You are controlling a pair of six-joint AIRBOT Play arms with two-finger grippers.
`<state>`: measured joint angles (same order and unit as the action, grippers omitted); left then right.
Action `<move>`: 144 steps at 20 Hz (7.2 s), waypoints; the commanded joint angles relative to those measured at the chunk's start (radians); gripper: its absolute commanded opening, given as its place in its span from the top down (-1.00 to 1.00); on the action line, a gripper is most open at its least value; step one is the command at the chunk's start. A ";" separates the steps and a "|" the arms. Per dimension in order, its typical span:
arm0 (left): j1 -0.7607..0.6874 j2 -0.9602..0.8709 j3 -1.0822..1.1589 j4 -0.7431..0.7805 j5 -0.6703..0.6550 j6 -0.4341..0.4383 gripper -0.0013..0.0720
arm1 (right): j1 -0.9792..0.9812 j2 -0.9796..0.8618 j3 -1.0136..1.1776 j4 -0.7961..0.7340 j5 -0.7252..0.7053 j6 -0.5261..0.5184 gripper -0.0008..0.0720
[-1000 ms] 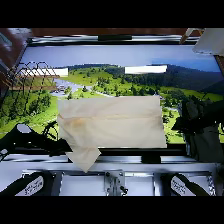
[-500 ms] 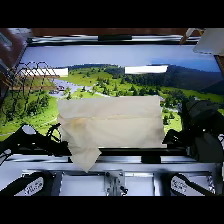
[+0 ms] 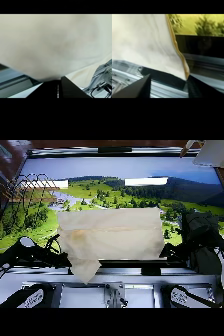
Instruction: Fold the shirts.
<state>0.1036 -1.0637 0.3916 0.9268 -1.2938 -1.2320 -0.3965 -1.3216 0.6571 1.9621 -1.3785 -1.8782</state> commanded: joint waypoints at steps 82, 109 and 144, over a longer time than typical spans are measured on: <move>-0.421 -0.496 0.882 -0.352 0.320 -0.004 0.88 | 0.206 0.177 0.541 0.491 0.061 0.008 0.81; 0.097 0.041 0.909 -0.470 0.403 0.068 0.89 | 0.883 -0.063 0.565 0.500 0.603 0.210 0.81; 0.276 0.143 0.903 -0.468 0.166 0.068 0.88 | 0.472 -0.140 0.315 0.436 0.085 0.056 -0.87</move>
<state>0.3794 -0.9211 1.2949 0.4580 -1.1278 -1.1641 0.1135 -1.4708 0.9298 2.3898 -1.1458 -1.7679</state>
